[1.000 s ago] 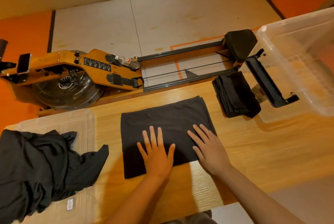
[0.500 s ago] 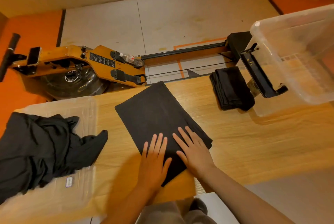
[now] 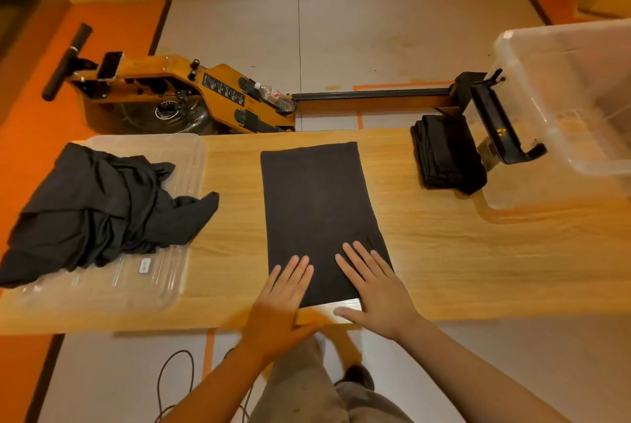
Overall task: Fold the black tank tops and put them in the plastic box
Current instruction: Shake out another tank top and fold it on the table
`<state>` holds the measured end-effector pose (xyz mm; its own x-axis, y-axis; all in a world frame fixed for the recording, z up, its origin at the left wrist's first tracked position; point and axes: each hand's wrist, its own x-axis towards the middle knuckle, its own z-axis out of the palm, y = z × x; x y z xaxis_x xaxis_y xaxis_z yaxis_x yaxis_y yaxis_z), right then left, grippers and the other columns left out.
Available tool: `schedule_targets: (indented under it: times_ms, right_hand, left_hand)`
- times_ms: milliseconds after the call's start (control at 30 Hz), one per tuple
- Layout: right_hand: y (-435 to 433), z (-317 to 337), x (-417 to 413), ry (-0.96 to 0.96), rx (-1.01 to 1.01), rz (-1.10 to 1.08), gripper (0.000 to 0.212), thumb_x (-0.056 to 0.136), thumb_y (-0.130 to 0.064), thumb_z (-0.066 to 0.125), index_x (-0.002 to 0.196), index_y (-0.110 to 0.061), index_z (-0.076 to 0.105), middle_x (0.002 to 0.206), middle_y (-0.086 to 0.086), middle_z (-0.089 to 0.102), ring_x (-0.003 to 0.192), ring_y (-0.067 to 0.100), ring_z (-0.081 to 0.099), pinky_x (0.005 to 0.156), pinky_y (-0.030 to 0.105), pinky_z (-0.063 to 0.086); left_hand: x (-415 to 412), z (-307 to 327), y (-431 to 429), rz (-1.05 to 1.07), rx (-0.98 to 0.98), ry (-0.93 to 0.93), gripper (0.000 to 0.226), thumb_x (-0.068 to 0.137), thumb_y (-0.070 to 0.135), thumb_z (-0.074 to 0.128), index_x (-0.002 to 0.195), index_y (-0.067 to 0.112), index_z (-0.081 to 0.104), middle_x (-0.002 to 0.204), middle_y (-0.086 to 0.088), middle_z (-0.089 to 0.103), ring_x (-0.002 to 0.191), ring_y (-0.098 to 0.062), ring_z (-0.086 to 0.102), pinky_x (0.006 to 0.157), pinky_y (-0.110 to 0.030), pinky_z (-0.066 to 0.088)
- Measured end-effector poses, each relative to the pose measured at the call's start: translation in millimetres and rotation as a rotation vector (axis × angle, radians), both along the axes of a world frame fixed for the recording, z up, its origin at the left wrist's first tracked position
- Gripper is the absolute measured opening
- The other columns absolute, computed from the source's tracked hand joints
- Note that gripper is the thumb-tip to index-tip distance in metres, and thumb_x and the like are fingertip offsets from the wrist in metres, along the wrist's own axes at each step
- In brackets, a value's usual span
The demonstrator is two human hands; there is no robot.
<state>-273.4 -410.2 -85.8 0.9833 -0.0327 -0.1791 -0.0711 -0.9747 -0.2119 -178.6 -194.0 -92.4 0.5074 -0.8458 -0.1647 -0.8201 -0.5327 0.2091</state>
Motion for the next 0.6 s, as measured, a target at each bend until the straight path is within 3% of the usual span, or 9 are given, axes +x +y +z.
schedule_targets:
  times_ms: [67, 133, 200, 267, 400, 533, 600]
  right_hand:
    - [4.0, -0.2, -12.5, 0.018, 0.01, 0.017, 0.098, 0.078, -0.085, 0.036, 0.153, -0.023, 0.022, 0.16, 0.001, 0.015, 0.149, 0.02, 0.006, 0.117, 0.038, 0.007]
    - [8.5, -1.0, -23.8, 0.015, -0.007, 0.05, 0.102, 0.075, -0.081, 0.05, 0.153, -0.023, 0.021, 0.16, 0.003, 0.016, 0.148, 0.022, 0.006, 0.119, 0.039, 0.01]
    - [12.5, -1.8, -32.5, -0.009, -0.046, 0.065, 0.1, 0.071, -0.055, 0.075, 0.152, -0.023, 0.025, 0.158, 0.005, 0.025, 0.147, 0.023, 0.013, 0.119, 0.038, 0.019]
    - [15.4, -2.8, -39.4, -0.045, -0.064, 0.035, 0.101, 0.064, -0.027, 0.087, 0.149, -0.023, 0.033, 0.153, 0.005, 0.036, 0.143, 0.022, 0.021, 0.111, 0.038, 0.026]
    - [14.0, -0.8, -55.9, -0.065, -0.079, 0.074, 0.105, 0.051, -0.013, 0.092, 0.142, -0.023, 0.041, 0.147, 0.006, 0.044, 0.137, 0.023, 0.037, 0.104, 0.035, 0.031]
    - [6.3, 6.6, -67.3, -0.07, -0.038, 0.063, 0.103, 0.033, 0.004, 0.089, 0.129, -0.021, 0.06, 0.135, 0.004, 0.058, 0.122, 0.019, 0.057, 0.096, 0.029, 0.043]
    - [2.5, 14.0, -70.6, -0.058, -0.008, 0.019, 0.097, 0.033, 0.008, 0.087, 0.123, -0.021, 0.065, 0.131, 0.001, 0.061, 0.117, 0.017, 0.06, 0.095, 0.026, 0.041]
  left_hand:
    - [-3.6, -2.0, 4.6, -0.038, 0.06, -0.053, 0.097, 0.081, 0.076, 0.05, 0.15, 0.011, 0.028, 0.156, -0.009, 0.028, 0.149, -0.023, 0.011, 0.118, -0.044, 0.015]
    - [-5.5, -3.5, 7.7, -0.054, 0.128, -0.106, 0.102, 0.071, 0.05, 0.079, 0.148, 0.011, 0.023, 0.153, -0.011, 0.03, 0.149, -0.023, -0.003, 0.116, -0.042, 0.006]
    - [-10.9, -3.1, 12.8, -0.022, 0.138, -0.12, 0.113, 0.052, 0.006, 0.086, 0.146, 0.011, 0.023, 0.151, -0.011, 0.032, 0.148, -0.022, -0.009, 0.115, -0.041, 0.004]
    - [-18.4, -1.5, 21.9, -0.014, 0.102, -0.143, 0.119, 0.045, -0.01, 0.079, 0.147, 0.013, 0.022, 0.152, -0.01, 0.032, 0.147, -0.023, -0.003, 0.117, -0.041, 0.009]
    - [-33.2, 8.6, 39.0, -0.038, 0.075, -0.135, 0.114, 0.048, -0.01, 0.08, 0.146, 0.019, 0.031, 0.152, -0.006, 0.038, 0.144, -0.023, 0.028, 0.112, -0.043, 0.032]
    - [-40.8, 23.5, 46.7, -0.055, 0.039, -0.081, 0.102, 0.045, -0.005, 0.083, 0.139, 0.019, 0.049, 0.146, -0.003, 0.047, 0.136, -0.017, 0.041, 0.117, -0.036, 0.026]
    - [-44.2, 30.5, 48.6, -0.033, -0.035, 0.017, 0.088, 0.064, -0.007, 0.074, 0.142, 0.022, 0.045, 0.151, 0.002, 0.04, 0.141, -0.012, 0.031, 0.118, -0.037, 0.022]
